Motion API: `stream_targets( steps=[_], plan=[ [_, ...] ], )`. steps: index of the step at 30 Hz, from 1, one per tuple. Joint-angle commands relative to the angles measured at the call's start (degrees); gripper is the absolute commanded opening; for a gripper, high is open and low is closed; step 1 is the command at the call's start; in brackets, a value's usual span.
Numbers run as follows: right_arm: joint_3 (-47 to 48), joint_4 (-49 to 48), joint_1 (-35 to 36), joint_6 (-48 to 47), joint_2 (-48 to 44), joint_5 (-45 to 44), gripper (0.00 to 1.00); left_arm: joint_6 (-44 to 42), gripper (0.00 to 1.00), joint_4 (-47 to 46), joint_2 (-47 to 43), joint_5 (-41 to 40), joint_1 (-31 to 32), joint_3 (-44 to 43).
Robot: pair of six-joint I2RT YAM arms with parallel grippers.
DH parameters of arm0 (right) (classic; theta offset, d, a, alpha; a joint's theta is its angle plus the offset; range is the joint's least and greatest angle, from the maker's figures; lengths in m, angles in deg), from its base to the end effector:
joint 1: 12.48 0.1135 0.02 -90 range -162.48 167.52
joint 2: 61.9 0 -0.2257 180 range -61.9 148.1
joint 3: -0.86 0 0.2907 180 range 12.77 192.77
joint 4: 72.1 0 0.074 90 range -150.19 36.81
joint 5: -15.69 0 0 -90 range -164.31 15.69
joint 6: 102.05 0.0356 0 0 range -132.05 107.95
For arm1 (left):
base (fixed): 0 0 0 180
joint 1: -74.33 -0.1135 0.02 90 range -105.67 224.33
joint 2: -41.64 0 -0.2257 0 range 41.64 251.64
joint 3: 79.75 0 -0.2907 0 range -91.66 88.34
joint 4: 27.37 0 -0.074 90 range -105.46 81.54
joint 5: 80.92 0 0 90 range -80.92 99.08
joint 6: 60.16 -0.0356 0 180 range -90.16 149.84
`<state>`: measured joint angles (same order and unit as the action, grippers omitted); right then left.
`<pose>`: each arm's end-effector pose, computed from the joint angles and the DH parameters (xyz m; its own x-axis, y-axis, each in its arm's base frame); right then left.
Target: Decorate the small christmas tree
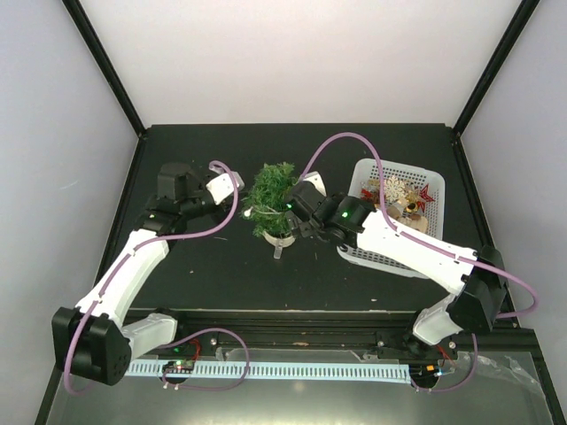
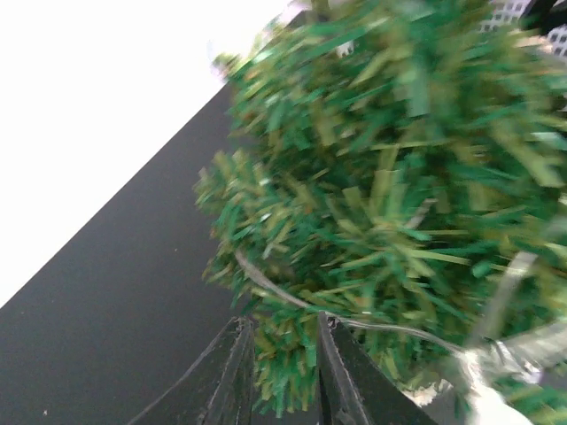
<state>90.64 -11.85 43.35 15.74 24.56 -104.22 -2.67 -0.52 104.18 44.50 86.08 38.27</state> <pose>0.2132 0.2825 0.2677 -0.6795 -0.2814 -0.6775 -0.2798 0.9531 -0.1153 0.2876 -0.0809 0.2635 -0.0202 0.4515 -0.8920 0.8070 0.5341 0.2521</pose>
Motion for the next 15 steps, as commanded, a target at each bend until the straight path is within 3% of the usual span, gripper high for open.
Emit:
stream_targets(
  steps=[1,9,15],
  plan=[
    [0.9,-1.3,-0.2,-0.7,-2.3,1.3,1.0,-2.2,0.22,-4.5,2.6,-5.8,1.3,-0.2],
    [0.7,-1.2,-0.2,-0.6,-3.1,1.9,1.0,-0.4,0.25,-5.2,3.6,-11.4,1.7,-1.5],
    [0.5,-1.2,-0.2,-0.3,-3.8,1.8,1.0,0.4,0.48,-4.6,3.0,-10.8,2.0,-0.6]
  ],
)
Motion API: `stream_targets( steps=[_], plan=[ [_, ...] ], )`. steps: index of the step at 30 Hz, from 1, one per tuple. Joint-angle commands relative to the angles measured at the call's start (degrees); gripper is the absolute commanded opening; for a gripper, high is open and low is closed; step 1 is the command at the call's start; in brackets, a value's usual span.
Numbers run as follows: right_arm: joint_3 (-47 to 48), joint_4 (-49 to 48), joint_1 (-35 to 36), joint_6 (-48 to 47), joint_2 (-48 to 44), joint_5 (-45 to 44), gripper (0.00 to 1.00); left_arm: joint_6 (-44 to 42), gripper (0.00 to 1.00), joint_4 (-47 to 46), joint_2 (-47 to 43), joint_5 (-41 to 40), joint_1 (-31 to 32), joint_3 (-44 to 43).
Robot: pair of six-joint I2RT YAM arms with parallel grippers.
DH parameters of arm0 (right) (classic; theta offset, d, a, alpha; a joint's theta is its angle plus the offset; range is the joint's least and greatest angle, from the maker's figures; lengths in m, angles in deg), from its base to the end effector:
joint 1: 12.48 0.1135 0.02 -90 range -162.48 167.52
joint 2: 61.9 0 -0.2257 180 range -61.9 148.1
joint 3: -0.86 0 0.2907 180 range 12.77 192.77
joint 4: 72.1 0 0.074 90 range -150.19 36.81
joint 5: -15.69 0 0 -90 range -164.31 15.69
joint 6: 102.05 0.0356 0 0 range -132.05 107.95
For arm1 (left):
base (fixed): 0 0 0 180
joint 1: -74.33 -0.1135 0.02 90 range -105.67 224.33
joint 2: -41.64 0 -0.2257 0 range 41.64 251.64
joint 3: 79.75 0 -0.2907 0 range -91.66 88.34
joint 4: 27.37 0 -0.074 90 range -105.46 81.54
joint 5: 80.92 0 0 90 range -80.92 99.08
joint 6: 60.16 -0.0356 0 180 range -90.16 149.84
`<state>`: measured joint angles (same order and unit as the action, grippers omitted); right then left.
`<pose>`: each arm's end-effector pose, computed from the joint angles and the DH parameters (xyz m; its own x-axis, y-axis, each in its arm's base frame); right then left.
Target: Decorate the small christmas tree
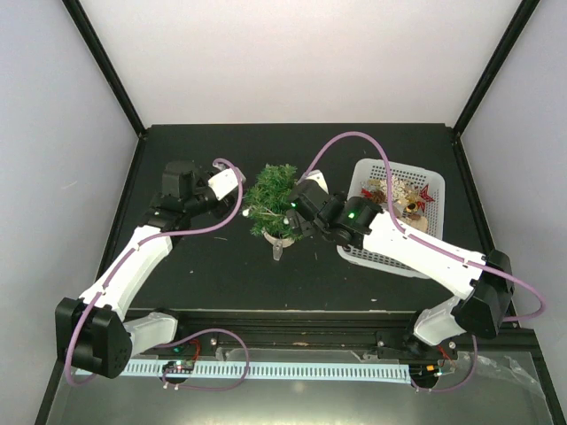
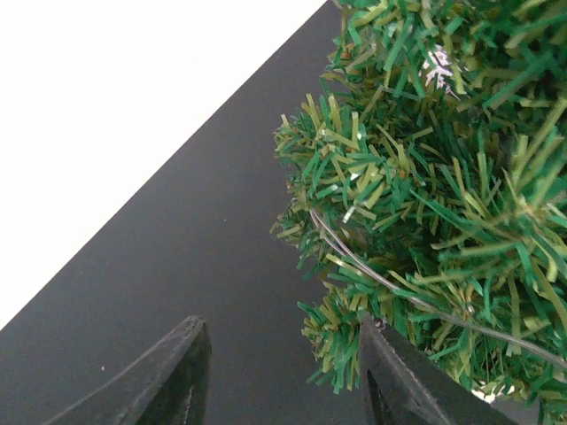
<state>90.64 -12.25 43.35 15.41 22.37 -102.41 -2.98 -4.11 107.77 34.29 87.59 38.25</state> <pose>0.2095 0.2787 0.2803 -0.6704 -0.2633 -0.6938 -0.3003 0.9512 -0.0707 0.3011 -0.0865 0.2501 -0.0643 0.5190 -0.8524 0.7264 0.6100 0.3166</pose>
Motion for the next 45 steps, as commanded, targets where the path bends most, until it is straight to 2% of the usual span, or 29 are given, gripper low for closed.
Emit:
stream_targets(
  steps=[1,9,13,18,21,24,25,29,35,42,45],
  plan=[
    [0.3,-0.9,-0.2,0.0,-2.1,0.0,1.0,1.2,0.5,-0.9,-0.7,-0.8,0.5,-0.5],
    [-1.9,-0.2,-0.2,0.7,-8.6,-0.8,0.99,4.4,0.63,1.7,-1.8,-2.1,0.3,0.2],
    [-2.7,-0.3,-0.2,-0.1,-13.3,0.2,0.96,7.1,0.68,6.4,-1.4,-1.1,-1.2,-2.8],
    [-2.8,-4.4,-0.2,-5.1,-18.6,6.0,0.89,8.6,0.68,21.5,4.1,11.3,-7.2,-12.9],
    [-0.8,-2.8,-0.2,-6.2,-18.9,3.7,0.81,6.7,0.65,31.1,6.8,18.3,-9.8,-17.9],
    [2.0,2.7,-1.9,-4.4,-16.6,0.9,0.66,5.1,0.61,37.5,6.3,21.7,-11.0,-19.7],
    [2.0,3.7,-3.5,-3.5,-16.2,0.7,0.61,4.5,0.6,38.9,5.5,22.5,-11.1,-19.6],
    [-2.5,3.5,-12.6,-0.9,-16.3,5.5,0.57,3.2,0.6,40.7,1.2,24.5,-11.2,-16.2],
    [-6.2,1.4,-32.6,0.6,-15.6,16.2,0.67,3.9,0.61,38.6,-0.7,26.3,-11.7,-10.5],
    [-5.9,-1.7,-46.6,3.6,-7.4,20.1,0.7,4.5,0.61,37.5,-0.4,28.2,-12.2,-9.6],
    [-6.4,-4.0,-53.0,6.7,-2.9,25.4,0.69,4.8,0.61,36.4,-1.0,29.4,-12.2,-8.4]
  ],
)
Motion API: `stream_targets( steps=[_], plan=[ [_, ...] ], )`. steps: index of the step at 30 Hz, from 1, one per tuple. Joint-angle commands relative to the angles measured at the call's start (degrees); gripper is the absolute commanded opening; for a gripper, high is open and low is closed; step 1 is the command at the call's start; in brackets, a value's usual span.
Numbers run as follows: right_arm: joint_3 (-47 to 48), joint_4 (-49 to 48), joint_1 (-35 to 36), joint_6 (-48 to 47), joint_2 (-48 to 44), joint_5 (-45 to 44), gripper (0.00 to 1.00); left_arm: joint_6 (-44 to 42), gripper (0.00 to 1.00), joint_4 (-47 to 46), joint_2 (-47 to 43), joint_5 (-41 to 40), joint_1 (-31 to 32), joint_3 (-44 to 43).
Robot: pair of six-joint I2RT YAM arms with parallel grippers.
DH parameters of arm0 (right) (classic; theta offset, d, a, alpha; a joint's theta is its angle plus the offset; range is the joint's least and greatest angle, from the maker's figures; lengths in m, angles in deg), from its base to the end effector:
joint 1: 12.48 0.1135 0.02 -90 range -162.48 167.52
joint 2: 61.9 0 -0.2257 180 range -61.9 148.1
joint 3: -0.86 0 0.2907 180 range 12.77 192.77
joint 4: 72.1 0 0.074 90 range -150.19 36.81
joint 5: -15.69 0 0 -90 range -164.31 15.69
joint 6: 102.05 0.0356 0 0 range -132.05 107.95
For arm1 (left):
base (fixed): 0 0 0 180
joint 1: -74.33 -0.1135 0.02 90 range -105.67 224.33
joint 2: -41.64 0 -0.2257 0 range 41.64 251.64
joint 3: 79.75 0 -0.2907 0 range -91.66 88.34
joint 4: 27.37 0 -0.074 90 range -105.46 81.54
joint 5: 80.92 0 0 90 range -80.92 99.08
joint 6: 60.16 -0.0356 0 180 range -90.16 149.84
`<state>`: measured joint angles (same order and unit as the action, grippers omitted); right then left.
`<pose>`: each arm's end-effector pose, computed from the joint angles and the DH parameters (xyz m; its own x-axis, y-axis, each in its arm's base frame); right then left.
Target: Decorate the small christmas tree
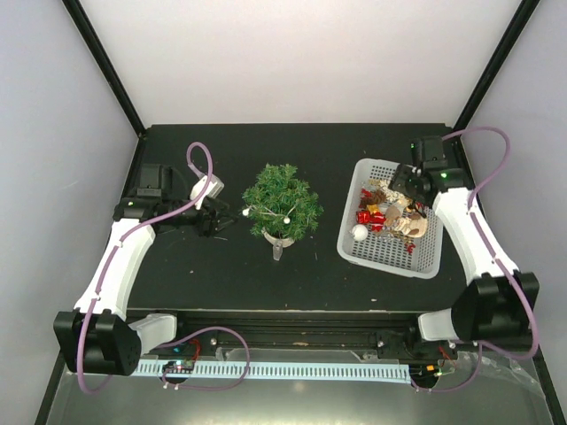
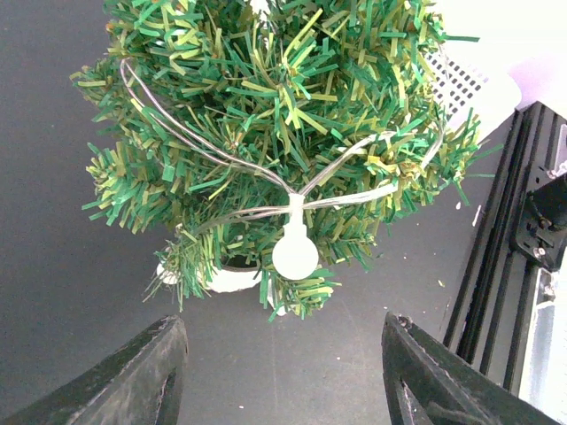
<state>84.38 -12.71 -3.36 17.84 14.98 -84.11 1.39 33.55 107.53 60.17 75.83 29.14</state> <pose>0.3204 0.0453 0.2801 -0.7085 0.3836 -0.5923 0.3444 0.9206 0.1842 0.2708 -0.0348 0.2664 -0.5094 0.3127 -0.8017 0.7933 0.5317 -0.2967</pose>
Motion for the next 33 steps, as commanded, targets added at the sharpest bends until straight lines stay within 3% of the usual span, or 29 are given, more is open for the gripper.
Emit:
stream_targets(
  steps=[1,15,33],
  plan=[
    [-0.4,-4.6,-7.8,5.4,5.7,8.9,0.67,0.5,0.61,-1.5,-0.8,3.6,-0.5,1.0],
    [4.5,-8.5,-13.2,7.7,18.2,8.8,0.51,-1.4,0.61,-0.5,1.9,7.1,-0.4,1.3],
    [5.2,-11.7,-16.7,10.4,25.1,12.1,0.5,-1.6,0.6,-0.9,2.1,6.9,-0.4,1.5]
  ],
)
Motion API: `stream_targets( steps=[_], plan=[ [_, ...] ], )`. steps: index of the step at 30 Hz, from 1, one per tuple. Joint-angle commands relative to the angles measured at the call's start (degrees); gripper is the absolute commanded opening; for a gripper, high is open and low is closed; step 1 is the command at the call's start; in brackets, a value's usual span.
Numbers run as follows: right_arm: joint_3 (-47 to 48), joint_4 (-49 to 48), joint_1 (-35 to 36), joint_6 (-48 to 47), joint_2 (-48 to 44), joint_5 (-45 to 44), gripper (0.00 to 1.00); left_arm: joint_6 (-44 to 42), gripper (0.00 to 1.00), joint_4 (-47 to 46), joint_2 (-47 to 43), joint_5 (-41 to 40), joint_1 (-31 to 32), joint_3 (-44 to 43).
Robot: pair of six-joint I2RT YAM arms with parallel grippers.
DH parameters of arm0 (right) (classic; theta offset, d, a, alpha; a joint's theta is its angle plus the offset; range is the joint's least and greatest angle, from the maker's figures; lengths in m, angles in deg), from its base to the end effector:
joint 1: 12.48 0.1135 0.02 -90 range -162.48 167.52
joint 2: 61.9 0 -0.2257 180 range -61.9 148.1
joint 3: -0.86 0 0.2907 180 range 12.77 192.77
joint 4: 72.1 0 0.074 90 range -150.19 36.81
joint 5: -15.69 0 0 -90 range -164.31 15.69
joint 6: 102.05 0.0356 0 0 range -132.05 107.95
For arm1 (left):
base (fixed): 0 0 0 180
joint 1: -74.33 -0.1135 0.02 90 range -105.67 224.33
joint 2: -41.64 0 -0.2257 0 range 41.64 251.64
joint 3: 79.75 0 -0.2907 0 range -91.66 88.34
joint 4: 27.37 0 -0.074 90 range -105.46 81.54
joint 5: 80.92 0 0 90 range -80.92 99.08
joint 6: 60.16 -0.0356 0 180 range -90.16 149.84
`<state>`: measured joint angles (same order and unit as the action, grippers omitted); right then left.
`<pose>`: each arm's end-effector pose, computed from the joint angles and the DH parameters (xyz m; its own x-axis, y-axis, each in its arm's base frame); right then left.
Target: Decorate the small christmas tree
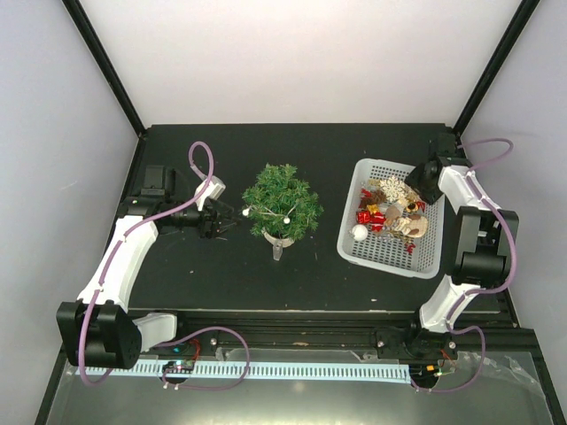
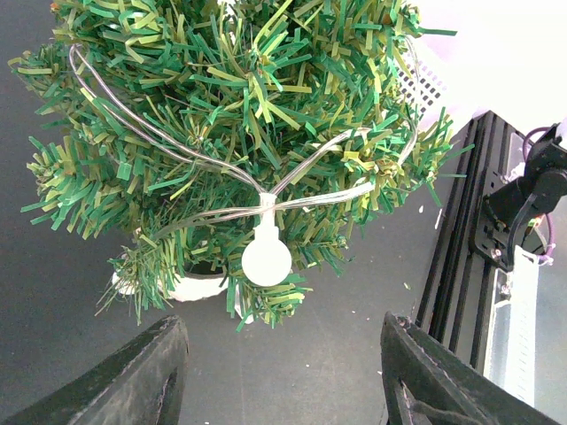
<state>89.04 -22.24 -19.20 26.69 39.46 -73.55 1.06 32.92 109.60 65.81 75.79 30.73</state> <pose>0.3945 -0.0460 0.1708 -0.6210 0.7032 -0.3462 0.6406 0.7098 0.2929 0.2736 -0.0367 0.2507 -0.5333 0.2778 -0.7990 0.8039 0.4605 -0.3765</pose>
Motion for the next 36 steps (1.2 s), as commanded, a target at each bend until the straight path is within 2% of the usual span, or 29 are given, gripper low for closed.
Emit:
stream_targets(
  steps=[1,16,24,33,36],
  plan=[
    [0.6,-2.4,-0.8,1.7,0.9,1.8,0.5,-1.3,0.6,-0.3,0.1,1.3,-0.4,-0.1],
    [-0.9,-5.5,-0.8,2.7,3.3,3.7,0.48,-1.2,0.59,-0.1,-0.4,1.3,-0.4,-0.1],
    [-3.0,-6.9,-0.8,3.0,2.0,4.4,0.34,-1.1,0.58,-0.3,-0.5,1.2,-0.4,-0.1],
    [-5.8,-7.1,-0.8,2.3,-1.4,4.0,0.26,-1.1,0.58,-0.7,-0.1,1.1,-0.4,-0.1],
    [-6.1,-6.9,-0.8,2.5,-2.4,3.3,0.19,-1.1,0.58,-0.5,-0.5,1.0,-0.4,-0.2]
  ],
)
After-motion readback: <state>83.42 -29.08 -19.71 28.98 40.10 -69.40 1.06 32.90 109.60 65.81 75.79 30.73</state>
